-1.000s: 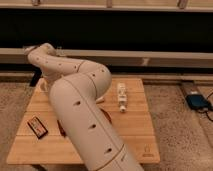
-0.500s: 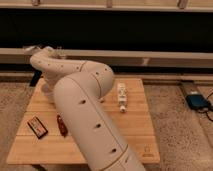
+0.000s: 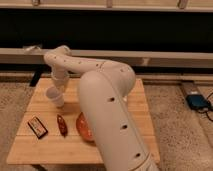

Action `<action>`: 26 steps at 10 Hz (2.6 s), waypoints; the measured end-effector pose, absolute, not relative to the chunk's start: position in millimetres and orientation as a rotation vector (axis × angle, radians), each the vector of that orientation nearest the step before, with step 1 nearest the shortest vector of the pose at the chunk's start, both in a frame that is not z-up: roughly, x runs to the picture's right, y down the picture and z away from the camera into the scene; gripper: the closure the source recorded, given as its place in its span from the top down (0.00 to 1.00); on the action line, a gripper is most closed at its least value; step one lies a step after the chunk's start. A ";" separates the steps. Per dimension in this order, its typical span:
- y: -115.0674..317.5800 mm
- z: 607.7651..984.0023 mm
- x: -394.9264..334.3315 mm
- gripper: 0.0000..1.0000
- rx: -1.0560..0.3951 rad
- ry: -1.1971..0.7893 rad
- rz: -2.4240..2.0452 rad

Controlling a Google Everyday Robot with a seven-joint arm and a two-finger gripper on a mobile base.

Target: Place the ceramic cup in the ceramic bowl

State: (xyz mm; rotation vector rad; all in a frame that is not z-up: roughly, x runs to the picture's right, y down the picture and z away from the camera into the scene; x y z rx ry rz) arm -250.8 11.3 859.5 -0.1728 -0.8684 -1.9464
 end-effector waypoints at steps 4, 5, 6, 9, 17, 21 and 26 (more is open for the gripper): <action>-2.9 821.3 -208.2 0.00 -0.086 -0.936 -1.868; -1.4 817.8 -205.8 0.00 -0.067 -0.956 -1.864; -0.2 817.5 -203.3 0.00 -0.061 -0.962 -1.862; 1.5 818.0 -206.9 0.00 -0.049 -0.968 -1.871; 15.0 795.0 -137.7 0.00 -0.052 -0.935 -1.839; 35.5 788.5 -79.9 0.00 -0.088 -0.922 -1.776; 55.9 783.5 -48.2 0.01 -0.107 -0.934 -1.732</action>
